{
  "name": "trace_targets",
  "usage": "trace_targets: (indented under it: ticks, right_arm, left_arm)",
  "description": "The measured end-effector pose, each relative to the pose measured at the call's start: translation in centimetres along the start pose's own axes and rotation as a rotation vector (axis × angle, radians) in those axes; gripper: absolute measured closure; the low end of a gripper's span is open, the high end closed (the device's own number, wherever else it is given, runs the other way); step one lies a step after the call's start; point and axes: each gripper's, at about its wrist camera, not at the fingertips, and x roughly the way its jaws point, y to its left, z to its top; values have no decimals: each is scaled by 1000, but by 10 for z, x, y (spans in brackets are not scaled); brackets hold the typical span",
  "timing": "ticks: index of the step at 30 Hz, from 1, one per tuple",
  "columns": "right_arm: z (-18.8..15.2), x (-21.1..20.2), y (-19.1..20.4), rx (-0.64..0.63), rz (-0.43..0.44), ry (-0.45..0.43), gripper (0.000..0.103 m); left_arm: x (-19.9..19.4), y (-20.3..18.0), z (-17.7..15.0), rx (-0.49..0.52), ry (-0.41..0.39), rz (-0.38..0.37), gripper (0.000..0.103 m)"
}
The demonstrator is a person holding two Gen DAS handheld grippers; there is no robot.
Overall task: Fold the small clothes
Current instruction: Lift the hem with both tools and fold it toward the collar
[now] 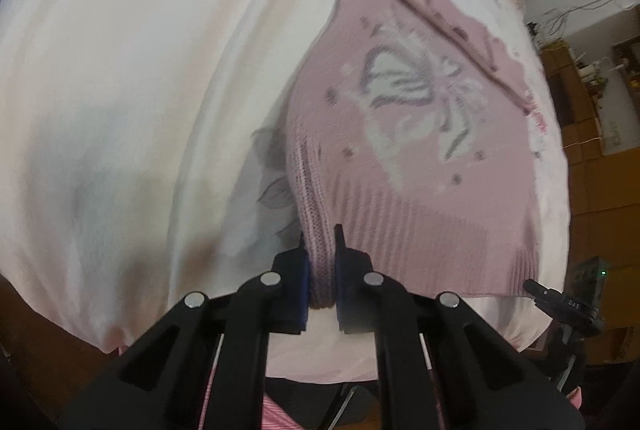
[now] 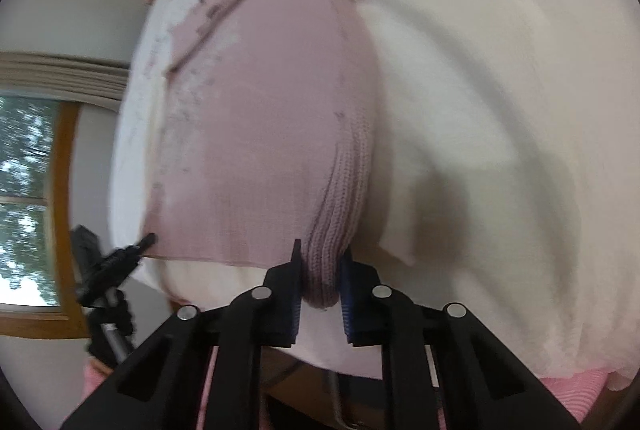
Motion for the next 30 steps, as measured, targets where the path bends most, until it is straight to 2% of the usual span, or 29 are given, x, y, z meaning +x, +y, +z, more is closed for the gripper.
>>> trace_targets:
  ticks: [6, 10, 20, 26, 30]
  right_arm:
    - [30, -32, 12, 38, 167, -62, 87]
    - [66, -50, 14, 85, 228, -108, 87]
    - [148, -35, 10, 157, 207, -99, 87]
    - [179, -13, -1, 200, 180, -82, 87]
    - [196, 0, -8, 210, 144, -65, 87]
  left_arm:
    - [-26, -17, 30, 11, -73, -73, 95]
    - [-28, -32, 61, 39, -104, -70, 95]
    - [9, -40, 142, 32, -121, -42, 95]
    - [43, -34, 171, 17, -93, -9, 95]
    - [56, -27, 182, -16, -67, -27, 91]
